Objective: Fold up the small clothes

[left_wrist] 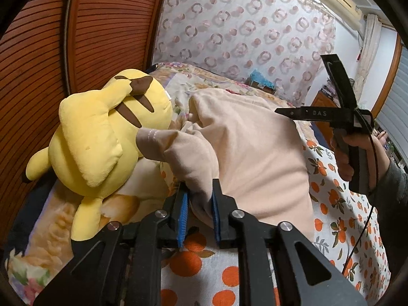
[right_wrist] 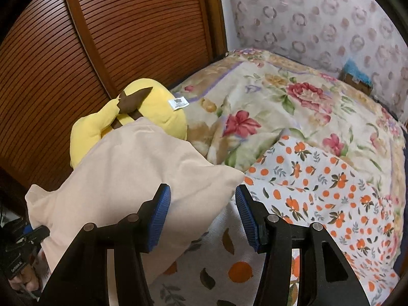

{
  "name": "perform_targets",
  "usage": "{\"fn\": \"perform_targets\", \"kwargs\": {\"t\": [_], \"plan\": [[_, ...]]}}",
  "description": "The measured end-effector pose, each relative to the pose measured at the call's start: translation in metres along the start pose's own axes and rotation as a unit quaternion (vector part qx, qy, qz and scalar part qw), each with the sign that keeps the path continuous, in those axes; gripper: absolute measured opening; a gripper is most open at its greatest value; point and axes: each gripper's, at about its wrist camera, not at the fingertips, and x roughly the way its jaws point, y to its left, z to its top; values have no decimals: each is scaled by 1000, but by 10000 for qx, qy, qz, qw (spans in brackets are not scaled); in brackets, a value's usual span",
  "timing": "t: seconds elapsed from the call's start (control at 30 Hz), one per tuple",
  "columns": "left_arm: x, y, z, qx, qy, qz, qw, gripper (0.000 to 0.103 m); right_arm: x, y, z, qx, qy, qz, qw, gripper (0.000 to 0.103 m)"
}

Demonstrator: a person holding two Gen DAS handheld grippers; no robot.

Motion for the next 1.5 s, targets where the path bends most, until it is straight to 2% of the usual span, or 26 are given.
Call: {"fn": "perform_targets", "kwargs": {"t": [0.2, 0.23, 0.27, 0.3, 0.4, 0.5, 0.57, 0.67, 0.87, 1.07, 1.3, 1.5], "plan": [[-23, -7, 1, 277, -272, 15, 9992, 57, -34, 14, -31, -153, -348, -134, 9992, 55], [-27, -9, 1, 335, -312, 43, 9989, 78, -41, 18, -37, -182, -407, -166, 9989, 55], [-33, -11, 1, 384, -409, 10, 9984, 88, -48, 22, -44, -211, -465, -205, 9985, 55], [-37, -13, 1, 423, -463, -23, 9980, 88, -63, 31, -58, -259, -595, -233, 9976, 55], [-49, -23, 2, 638, -540, -5, 9965, 88, -79, 39, -73, -292, -699, -232, 9969, 55], [-60, -36, 1, 777, -629, -141, 9949, 95, -106, 48, -98, -240, -857, -229, 9958, 55], [-66, -44, 0, 856, -647, -222, 9940, 103, -132, 57, -123, -208, -1010, -294, 9942, 55], [-77, -61, -3, 1026, -734, -348, 9914, 103, -150, 60, -139, -129, -1122, -355, 9930, 56], [-95, -94, -12, 1301, -852, -502, 9866, 103, -200, 70, -191, 114, -1436, -626, 9876, 71], [-111, -125, -23, 1490, -910, -656, 9825, 103, -240, 85, -233, 336, -1692, -884, 9810, 79], [-130, -162, -28, 1762, -1004, -734, 9765, 103, -280, 99, -274, 620, -2013, -1116, 9712, 83], [-153, -189, -25, 1850, -1237, -725, 9722, 103, -314, 117, -295, 827, -2380, -1602, 9544, 83]]}}
